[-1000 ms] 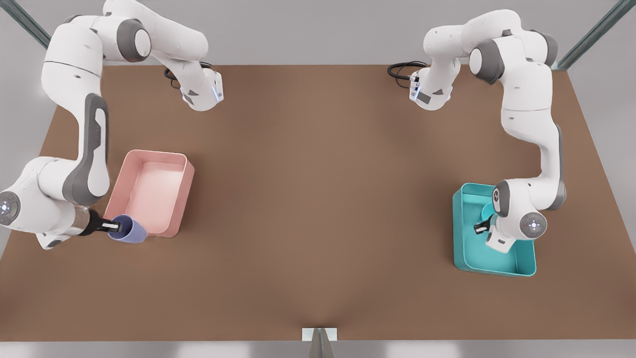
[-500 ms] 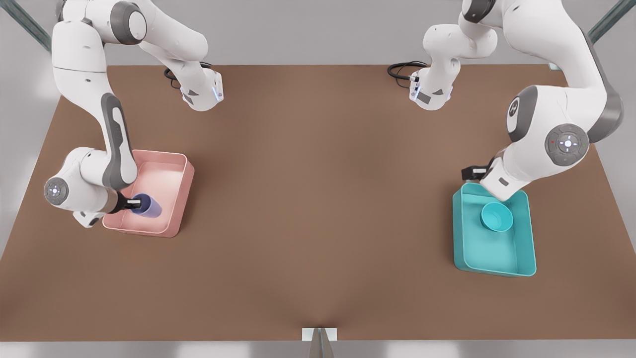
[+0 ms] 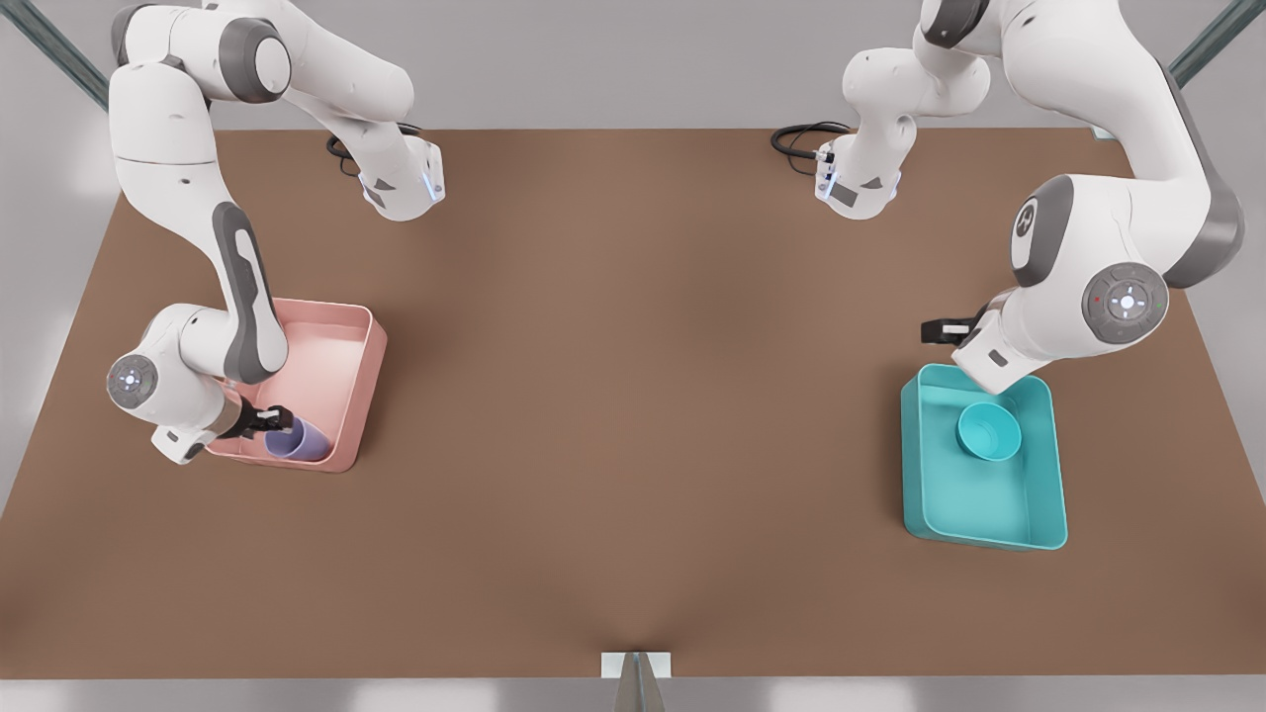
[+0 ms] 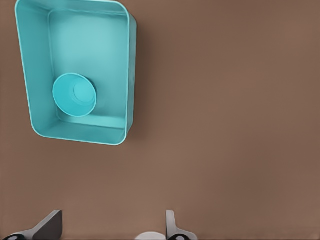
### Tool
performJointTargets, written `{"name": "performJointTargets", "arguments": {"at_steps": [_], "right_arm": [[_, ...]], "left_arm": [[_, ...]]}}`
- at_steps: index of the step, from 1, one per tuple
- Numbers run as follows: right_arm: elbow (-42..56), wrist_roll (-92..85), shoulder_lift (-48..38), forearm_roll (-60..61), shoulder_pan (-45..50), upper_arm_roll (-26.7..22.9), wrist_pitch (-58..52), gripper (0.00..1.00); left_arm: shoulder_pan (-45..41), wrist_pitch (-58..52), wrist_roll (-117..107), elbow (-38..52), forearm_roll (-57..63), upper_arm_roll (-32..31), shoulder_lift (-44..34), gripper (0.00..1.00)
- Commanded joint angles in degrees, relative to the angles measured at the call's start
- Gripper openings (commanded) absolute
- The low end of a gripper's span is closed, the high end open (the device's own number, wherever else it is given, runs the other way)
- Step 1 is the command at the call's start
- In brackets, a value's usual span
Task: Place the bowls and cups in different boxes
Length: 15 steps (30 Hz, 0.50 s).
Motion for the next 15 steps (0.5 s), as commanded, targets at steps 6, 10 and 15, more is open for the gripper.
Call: {"name": "performJointTargets", "arguments": {"at_steps": [6,10,15], "right_arm": [[9.88,-8.72,-1.58,4.45,0.44,0.77,-12.91,1.00],[24.65,2.16,-1.84,3.31,4.75,1.56,-35.25,1.00],[30.99,10.70,-14.05,0.58,7.74,1.30,-53.80,1.00]], "left_arm": [[0.10,-0.37,3.18,0.02,0.05,0.08,0.03,1.00],[0.10,-0.19,3.18,0.02,0.05,0.08,0.03,1.00],[0.36,0.25,3.27,0.02,-0.04,0.08,0.12,1.00]]}}
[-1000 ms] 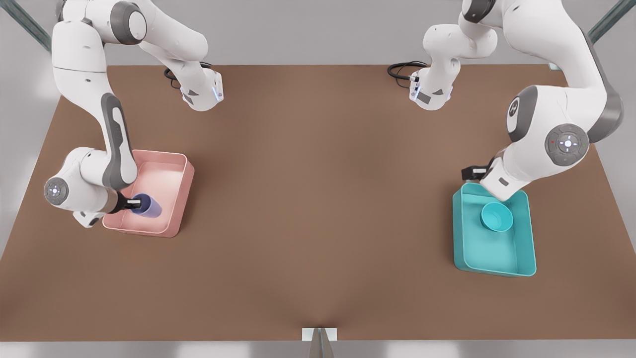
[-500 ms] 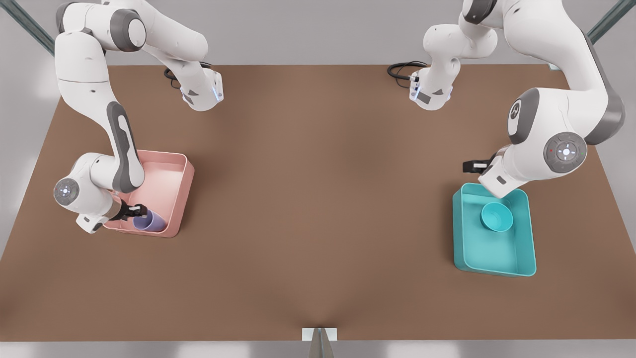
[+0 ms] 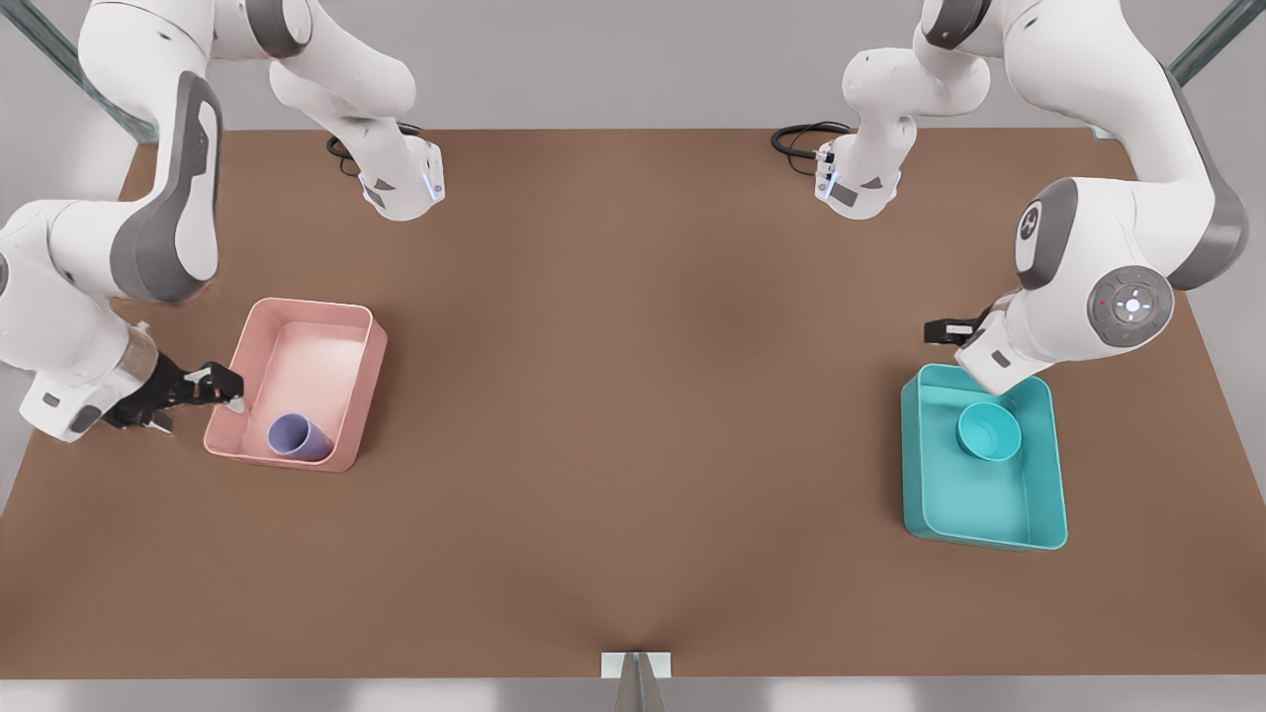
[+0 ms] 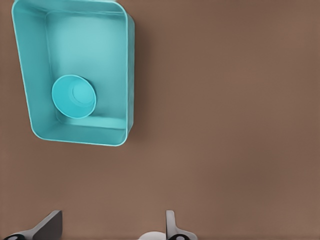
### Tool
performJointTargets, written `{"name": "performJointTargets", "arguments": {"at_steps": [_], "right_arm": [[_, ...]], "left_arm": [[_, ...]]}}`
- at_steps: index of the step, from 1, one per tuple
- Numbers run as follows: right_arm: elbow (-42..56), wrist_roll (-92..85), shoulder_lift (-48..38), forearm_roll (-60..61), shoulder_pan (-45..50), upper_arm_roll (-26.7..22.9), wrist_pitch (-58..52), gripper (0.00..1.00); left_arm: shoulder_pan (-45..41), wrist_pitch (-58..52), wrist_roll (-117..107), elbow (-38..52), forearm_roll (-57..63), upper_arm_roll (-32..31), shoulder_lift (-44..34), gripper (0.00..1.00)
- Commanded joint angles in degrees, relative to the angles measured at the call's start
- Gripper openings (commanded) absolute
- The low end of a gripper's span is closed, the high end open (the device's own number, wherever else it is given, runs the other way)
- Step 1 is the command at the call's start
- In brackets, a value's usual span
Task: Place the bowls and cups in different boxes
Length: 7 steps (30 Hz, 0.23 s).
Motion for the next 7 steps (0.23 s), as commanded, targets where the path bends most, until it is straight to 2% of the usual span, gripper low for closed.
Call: {"name": "performJointTargets", "arguments": {"at_steps": [1,7], "right_arm": [[-1.20,9.72,-5.36,-0.63,-0.29,-0.17,-18.24,1.00],[-5.16,10.07,-10.56,-0.63,-0.55,-0.35,-19.82,1.00]], "left_arm": [[0.08,0.02,1.56,0.09,0.02,-0.01,-0.07,1.00],[0.70,0.19,1.56,0.09,-0.16,-0.01,0.28,1.00]]}}
